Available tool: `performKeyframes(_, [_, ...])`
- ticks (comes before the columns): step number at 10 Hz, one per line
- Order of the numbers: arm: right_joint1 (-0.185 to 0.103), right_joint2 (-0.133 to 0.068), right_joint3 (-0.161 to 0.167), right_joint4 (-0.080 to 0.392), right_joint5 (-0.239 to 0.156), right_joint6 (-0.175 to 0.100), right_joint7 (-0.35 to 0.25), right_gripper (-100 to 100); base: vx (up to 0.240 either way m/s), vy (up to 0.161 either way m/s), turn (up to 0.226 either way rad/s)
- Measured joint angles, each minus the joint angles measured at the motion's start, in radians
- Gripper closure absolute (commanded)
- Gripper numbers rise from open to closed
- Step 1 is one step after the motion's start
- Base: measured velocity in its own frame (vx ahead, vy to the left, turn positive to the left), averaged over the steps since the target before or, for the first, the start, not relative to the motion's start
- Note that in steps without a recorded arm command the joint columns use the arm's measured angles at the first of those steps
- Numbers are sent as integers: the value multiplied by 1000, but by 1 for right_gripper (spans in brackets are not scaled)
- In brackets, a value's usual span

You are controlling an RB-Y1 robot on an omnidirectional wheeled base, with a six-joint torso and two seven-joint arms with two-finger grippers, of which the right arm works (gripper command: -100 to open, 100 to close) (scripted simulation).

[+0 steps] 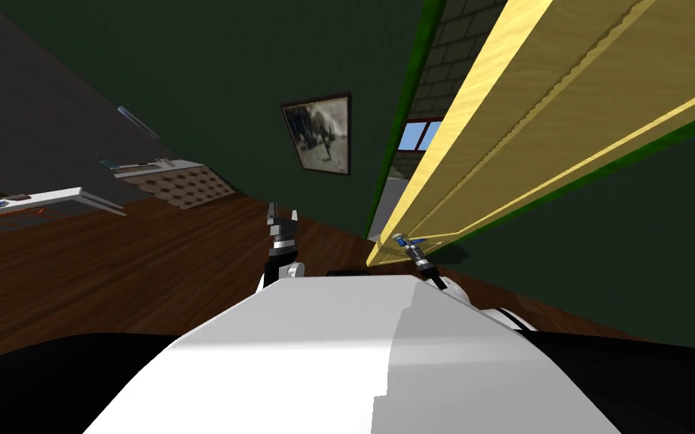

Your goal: Pull the door open

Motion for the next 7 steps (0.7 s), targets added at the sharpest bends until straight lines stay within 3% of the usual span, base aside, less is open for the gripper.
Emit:
performKeyframes(2, [9,-10,7,29,2,-43,-9,100,-118,-61,77])
performKeyframes(7, [18,-18,11,49,3,-80,-17,100,-175,-84,164])
